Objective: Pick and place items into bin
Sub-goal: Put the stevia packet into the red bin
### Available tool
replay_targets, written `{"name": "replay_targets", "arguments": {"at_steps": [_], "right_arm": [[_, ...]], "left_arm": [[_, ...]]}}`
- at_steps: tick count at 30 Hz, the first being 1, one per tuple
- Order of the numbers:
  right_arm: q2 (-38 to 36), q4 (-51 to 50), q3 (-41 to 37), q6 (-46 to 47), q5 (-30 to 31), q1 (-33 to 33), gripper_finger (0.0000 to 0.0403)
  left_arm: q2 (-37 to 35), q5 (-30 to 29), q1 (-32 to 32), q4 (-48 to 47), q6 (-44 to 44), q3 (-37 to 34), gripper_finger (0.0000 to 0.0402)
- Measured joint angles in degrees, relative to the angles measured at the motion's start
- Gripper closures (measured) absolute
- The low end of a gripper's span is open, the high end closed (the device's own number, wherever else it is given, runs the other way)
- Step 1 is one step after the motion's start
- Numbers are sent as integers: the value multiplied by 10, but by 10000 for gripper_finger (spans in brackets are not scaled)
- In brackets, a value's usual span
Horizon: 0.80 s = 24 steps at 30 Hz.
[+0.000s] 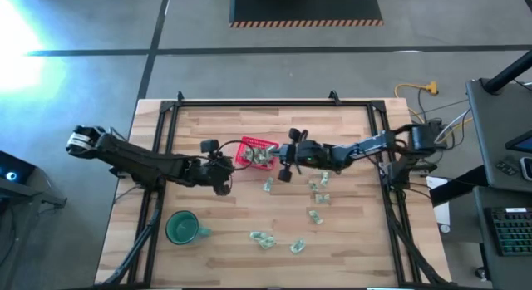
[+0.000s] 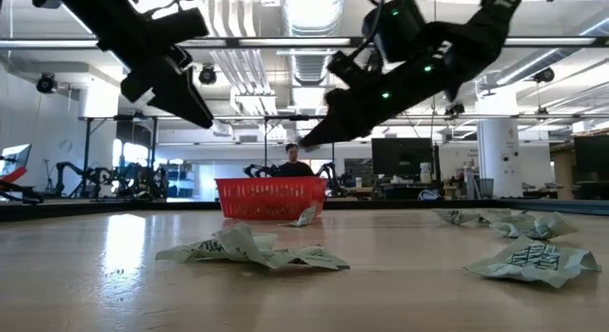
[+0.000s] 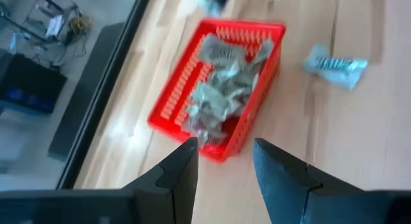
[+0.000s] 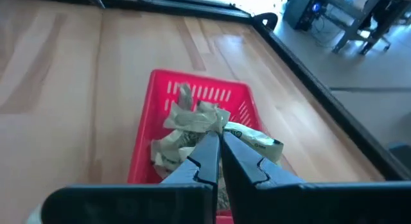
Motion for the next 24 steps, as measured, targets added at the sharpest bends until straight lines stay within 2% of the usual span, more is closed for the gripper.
{"name": "replay_targets", "arguments": {"at_steps": [9, 18, 21, 24], "right_arm": [[59, -66, 76, 40, -2, -21, 380], [57, -117, 103, 24, -8, -22, 293], [43, -134, 104, 1, -26, -19, 270], [23, -167, 104, -7, -30, -13, 258]], "left_arm": [[-27, 0, -3, 2, -14, -24, 269], [-22, 2, -3, 20, -13, -25, 269], [-16, 26, -4, 55, 2, -25, 269], [-2, 84, -4, 104, 44, -30, 269]]}}
